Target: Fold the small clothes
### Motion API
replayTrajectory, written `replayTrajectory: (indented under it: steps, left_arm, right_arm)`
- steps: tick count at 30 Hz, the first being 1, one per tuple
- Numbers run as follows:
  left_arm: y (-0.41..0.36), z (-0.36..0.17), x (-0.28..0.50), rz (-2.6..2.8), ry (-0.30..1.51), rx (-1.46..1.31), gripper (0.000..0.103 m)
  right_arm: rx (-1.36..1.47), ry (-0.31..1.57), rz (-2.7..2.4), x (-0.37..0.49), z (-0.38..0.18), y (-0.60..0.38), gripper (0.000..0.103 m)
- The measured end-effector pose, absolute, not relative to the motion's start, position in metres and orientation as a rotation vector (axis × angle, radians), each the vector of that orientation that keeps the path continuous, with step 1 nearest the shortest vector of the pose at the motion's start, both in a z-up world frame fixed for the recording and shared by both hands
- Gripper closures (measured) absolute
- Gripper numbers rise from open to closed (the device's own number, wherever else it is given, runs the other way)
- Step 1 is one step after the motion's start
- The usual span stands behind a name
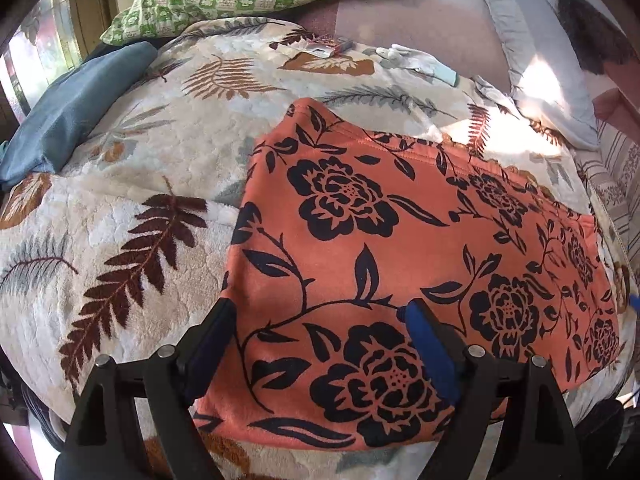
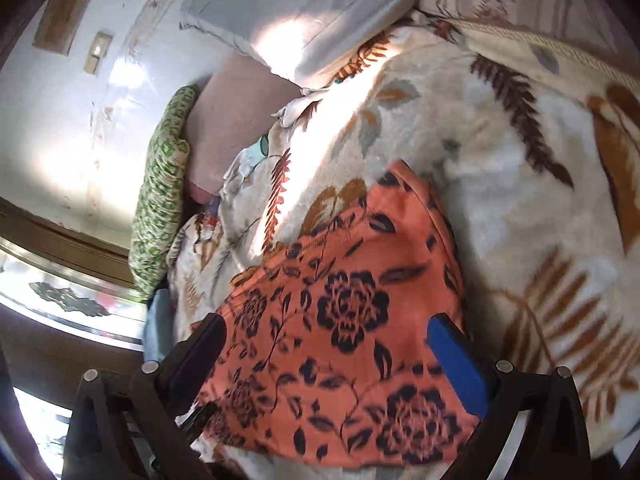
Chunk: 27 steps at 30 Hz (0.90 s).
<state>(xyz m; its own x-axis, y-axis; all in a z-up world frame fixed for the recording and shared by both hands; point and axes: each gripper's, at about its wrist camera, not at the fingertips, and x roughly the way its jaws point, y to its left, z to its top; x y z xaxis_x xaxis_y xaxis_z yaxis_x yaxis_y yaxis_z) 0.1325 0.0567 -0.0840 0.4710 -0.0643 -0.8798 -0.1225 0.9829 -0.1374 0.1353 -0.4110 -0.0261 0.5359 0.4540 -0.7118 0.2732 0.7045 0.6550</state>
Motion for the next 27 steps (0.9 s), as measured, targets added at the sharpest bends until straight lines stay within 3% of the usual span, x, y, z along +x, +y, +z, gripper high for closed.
replayTrajectory:
  steps: [6, 14, 18, 21, 27]
  left_arm:
    - [0.043, -0.062, 0.116, 0.036, 1.039, -0.19, 0.016]
    - [0.002, -0.049, 0.103, -0.035, 1.041, -0.102, 0.016]
    - [-0.01, -0.045, 0.102, -0.048, 1.033, -0.086, 0.016]
    - [-0.024, -0.047, 0.106, -0.056, 1.037, -0.07, 0.016]
    - [-0.061, -0.05, 0.117, -0.109, 1.006, 0.0, 0.016]
  right_arm:
    - [1.009, 1.122, 0.133, 0.049, -0.07, -0.412, 0.001]
    - [1.218, 1.039, 0.055, 0.057, -0.12, -0.429, 0.001]
    - [1.223, 0.949, 0.063, 0.061, -0.111, -0.438, 0.009]
    - [1.211, 0.983, 0.028, 0.064, -0.119, -0.441, 0.018]
    - [1.175, 0.96, 0.047, 0.063, -0.108, -0.434, 0.017]
